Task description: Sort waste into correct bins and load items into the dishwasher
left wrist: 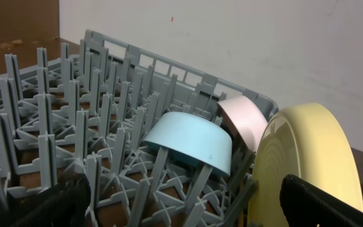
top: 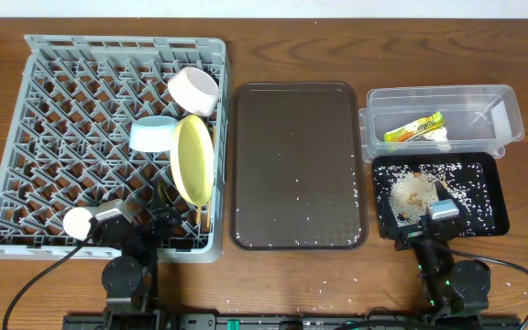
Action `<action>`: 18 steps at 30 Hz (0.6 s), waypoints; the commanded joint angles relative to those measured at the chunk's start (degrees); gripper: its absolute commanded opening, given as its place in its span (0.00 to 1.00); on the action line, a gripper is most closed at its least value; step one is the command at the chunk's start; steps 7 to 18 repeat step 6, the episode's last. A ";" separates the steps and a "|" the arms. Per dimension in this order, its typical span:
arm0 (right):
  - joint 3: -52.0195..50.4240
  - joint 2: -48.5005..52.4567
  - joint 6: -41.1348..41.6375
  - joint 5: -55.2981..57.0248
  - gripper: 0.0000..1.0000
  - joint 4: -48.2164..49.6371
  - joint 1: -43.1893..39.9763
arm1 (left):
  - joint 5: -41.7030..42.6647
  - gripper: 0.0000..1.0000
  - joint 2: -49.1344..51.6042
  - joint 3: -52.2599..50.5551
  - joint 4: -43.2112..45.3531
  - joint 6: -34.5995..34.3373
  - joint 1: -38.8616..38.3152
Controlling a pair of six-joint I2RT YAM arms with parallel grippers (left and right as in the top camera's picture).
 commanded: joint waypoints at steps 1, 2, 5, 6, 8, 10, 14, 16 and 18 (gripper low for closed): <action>-0.09 -0.28 -0.44 0.33 0.99 -0.20 -0.63 | -0.33 0.96 -0.39 -1.38 -1.75 -0.31 0.26; -0.09 -0.28 -0.44 0.33 0.99 -0.17 -0.63 | -0.33 0.96 -0.39 -1.38 -1.75 -0.31 0.26; -0.09 -0.28 -0.44 0.33 0.99 -0.17 -0.63 | -0.33 0.96 -0.39 -1.38 -1.75 -0.31 0.26; -0.09 -0.28 -0.44 0.33 0.99 -0.17 -0.63 | -0.33 0.96 -0.39 -1.38 -1.75 -0.31 0.26; -0.09 -0.28 -0.44 0.33 0.99 -0.17 -0.63 | -0.33 0.96 -0.39 -1.38 -1.75 -0.31 0.26; -0.09 -0.28 -0.44 0.33 0.99 -0.17 -0.63 | -0.33 0.96 -0.39 -1.38 -1.75 -0.31 0.26; -0.09 -0.28 -0.44 0.33 0.99 -0.17 -0.63 | -0.33 0.96 -0.39 -1.38 -1.75 -0.31 0.26; -0.09 -0.28 -0.44 0.33 0.99 -0.17 -0.63 | -0.33 0.96 -0.39 -1.38 -1.75 -0.31 0.26; -0.09 -0.28 -0.44 0.33 0.99 -0.17 -0.63 | -0.33 0.96 -0.39 -1.38 -1.75 -0.31 0.26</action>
